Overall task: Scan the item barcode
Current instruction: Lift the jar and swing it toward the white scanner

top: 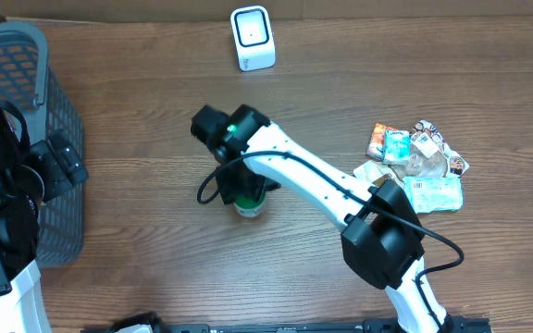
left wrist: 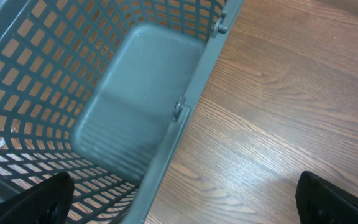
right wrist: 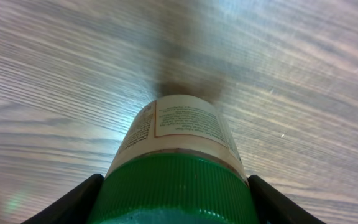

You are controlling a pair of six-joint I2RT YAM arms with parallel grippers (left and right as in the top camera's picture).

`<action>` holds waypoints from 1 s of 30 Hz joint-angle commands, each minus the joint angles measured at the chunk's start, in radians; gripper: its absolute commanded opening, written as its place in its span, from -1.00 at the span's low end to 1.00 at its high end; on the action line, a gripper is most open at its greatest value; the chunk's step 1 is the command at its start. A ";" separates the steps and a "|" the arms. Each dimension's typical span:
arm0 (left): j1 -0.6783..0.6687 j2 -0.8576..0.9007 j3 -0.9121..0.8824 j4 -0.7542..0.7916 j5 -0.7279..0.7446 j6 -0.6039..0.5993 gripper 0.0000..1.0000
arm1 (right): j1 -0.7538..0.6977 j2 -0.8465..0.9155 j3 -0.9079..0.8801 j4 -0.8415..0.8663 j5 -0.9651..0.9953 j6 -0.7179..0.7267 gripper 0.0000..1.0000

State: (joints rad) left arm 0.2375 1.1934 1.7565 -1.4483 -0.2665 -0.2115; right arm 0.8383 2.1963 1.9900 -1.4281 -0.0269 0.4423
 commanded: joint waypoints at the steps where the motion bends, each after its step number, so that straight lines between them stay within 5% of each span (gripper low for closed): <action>1: 0.004 -0.002 0.019 0.001 -0.010 -0.021 0.99 | -0.051 -0.065 0.062 0.005 -0.066 -0.063 0.16; 18: 0.004 -0.002 0.019 0.001 -0.010 -0.021 1.00 | -0.498 -0.112 0.060 -0.014 -1.025 -0.650 0.16; 27: 0.004 -0.002 0.019 0.001 -0.010 -0.021 0.99 | -0.661 -0.112 0.060 -0.266 -1.318 -1.019 0.16; 30: 0.004 -0.002 0.019 0.001 -0.010 -0.021 0.99 | -0.675 -0.115 0.060 -0.266 -1.349 -1.012 0.15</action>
State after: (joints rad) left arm 0.2375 1.1934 1.7565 -1.4483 -0.2665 -0.2115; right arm 0.1761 2.1365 2.0212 -1.6920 -1.2148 -0.4660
